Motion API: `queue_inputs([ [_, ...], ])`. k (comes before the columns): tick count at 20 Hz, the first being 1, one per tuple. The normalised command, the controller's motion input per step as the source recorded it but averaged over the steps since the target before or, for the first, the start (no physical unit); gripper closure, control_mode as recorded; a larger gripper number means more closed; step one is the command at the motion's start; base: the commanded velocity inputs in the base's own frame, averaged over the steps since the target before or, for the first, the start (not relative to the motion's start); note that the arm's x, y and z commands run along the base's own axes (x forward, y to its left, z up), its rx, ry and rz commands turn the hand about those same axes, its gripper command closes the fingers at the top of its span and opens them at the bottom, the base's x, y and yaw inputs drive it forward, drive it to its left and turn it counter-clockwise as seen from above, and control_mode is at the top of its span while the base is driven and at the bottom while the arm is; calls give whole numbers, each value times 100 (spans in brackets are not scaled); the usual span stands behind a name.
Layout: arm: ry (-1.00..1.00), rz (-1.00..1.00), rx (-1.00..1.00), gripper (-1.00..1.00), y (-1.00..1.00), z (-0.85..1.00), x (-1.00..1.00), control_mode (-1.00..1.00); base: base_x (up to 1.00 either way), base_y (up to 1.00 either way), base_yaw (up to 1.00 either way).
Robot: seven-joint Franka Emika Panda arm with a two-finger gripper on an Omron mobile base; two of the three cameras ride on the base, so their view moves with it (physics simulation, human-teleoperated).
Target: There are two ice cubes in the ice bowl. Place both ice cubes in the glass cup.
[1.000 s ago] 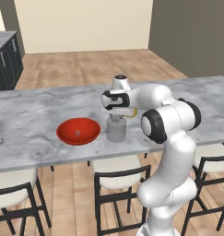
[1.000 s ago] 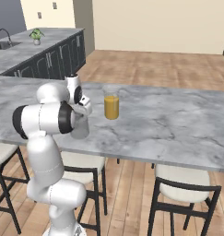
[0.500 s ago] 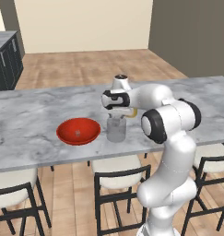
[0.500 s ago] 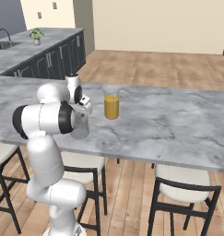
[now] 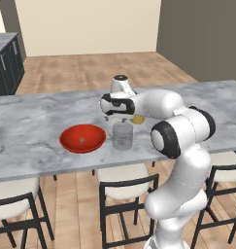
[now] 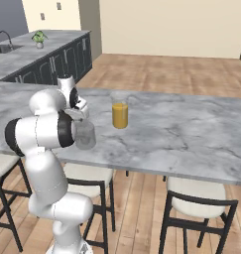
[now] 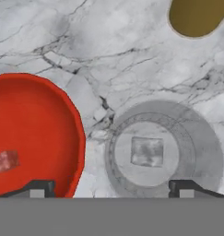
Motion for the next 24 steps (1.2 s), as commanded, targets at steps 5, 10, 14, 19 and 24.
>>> queue_inputs([
  [5,-1,6,0,-100,100,0,-19,-100,0,0,0],
  [10,0,11,1,-100,66,-1,-2,-100,0,0,0],
  [14,0,16,0,-100,30,-7,-4,-100,0,0,0],
  [19,0,16,0,-100,28,-28,0,-100,0,0,0],
  [24,0,14,0,-100,24,-40,0,-100,0,0,0],
])
